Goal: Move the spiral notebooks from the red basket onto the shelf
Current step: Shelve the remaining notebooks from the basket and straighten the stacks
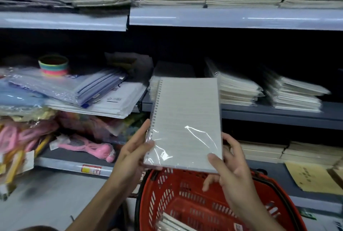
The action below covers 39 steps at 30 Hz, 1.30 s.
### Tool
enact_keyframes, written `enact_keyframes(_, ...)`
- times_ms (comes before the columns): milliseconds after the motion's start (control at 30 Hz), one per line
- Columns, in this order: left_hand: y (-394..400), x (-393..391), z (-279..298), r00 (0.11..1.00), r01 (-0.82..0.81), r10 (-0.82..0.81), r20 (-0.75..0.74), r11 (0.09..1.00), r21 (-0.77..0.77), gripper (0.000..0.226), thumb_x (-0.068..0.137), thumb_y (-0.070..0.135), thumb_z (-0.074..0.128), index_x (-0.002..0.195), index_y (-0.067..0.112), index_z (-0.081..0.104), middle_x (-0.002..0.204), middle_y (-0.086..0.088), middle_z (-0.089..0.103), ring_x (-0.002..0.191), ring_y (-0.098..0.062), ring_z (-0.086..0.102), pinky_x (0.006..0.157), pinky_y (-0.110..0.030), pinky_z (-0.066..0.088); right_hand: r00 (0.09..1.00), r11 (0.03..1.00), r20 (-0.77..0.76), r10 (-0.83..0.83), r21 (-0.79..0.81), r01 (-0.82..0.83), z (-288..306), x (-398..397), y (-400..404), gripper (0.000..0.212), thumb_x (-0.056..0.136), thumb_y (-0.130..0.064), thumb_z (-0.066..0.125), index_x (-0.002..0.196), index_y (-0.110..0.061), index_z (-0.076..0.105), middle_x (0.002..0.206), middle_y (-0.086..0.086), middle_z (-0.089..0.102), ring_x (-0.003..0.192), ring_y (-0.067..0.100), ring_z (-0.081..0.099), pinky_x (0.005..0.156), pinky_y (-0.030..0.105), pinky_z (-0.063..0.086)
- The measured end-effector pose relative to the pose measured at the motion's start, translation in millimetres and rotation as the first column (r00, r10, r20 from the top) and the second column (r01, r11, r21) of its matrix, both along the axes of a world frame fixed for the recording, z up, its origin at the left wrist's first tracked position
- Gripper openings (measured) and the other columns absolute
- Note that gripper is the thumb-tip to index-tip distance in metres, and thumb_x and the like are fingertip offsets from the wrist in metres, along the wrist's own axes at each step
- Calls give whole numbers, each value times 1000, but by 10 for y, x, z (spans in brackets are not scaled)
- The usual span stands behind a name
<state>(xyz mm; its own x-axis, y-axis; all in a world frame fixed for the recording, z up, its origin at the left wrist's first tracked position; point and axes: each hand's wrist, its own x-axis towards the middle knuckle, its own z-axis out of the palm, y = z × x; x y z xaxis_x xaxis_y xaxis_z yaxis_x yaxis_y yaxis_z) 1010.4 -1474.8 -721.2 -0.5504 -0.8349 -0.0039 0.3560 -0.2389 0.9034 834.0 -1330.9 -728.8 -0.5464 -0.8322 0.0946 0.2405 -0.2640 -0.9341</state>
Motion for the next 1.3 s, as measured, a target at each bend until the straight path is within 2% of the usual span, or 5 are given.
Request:
enact_keyframes(500, -568, -199, 286, 987, -151, 150, -51, 989, -9, 38, 96, 13, 57, 130, 30, 57, 131, -9, 66, 80, -23, 66, 45, -22, 55, 998, 996, 65, -8, 94, 2, 240, -233, -976, 53, 99, -6, 55, 148, -22, 43, 109, 9, 75, 76, 32, 75, 67, 29, 61)
enact_keyframes(667, -666, -292, 254, 964, -234, 241, -109, 969, 74, 44, 92, 0, 61, 134, 12, 57, 115, -16, 67, 92, -28, 67, 63, -26, 61, 974, 994, 224, 19, 104, -43, 246, -366, -1076, 54, 90, 1, 64, 138, -13, 44, 119, 18, 68, 88, 35, 75, 72, 31, 61)
enact_keyframes(800, -567, -281, 132, 927, -374, 374, -17, 923, -94, 49, 81, 0, 76, 125, 18, 62, 105, -10, 76, 94, -26, 74, 89, -39, 58, 997, 994, 54, -48, 103, 42, 125, -372, -964, 50, 81, 12, 67, 122, -11, 50, 117, 15, 68, 88, 40, 74, 81, 38, 62)
enact_keyframes(1067, -882, -577, 215, 854, -481, 517, 58, 828, -289, 38, 84, 12, 76, 120, 17, 66, 79, -5, 76, 55, -17, 68, 48, -25, 55, 941, 944, -99, -325, 30, 329, 163, -415, -1277, 17, 83, -1, 73, 98, -1, 64, 75, 17, 74, 62, 32, 72, 57, 30, 61)
enact_keyframes(1300, -1412, -890, 322, 773, -540, 626, 102, 734, -411, 32, 92, 30, 69, 122, 20, 68, 39, 8, 49, 38, -1, 42, 47, -14, 39, 910, 914, -128, -395, 43, 403, 265, -578, -1834, 18, 87, -16, 75, 102, -10, 67, 61, 9, 68, 49, 20, 62, 42, 29, 51)
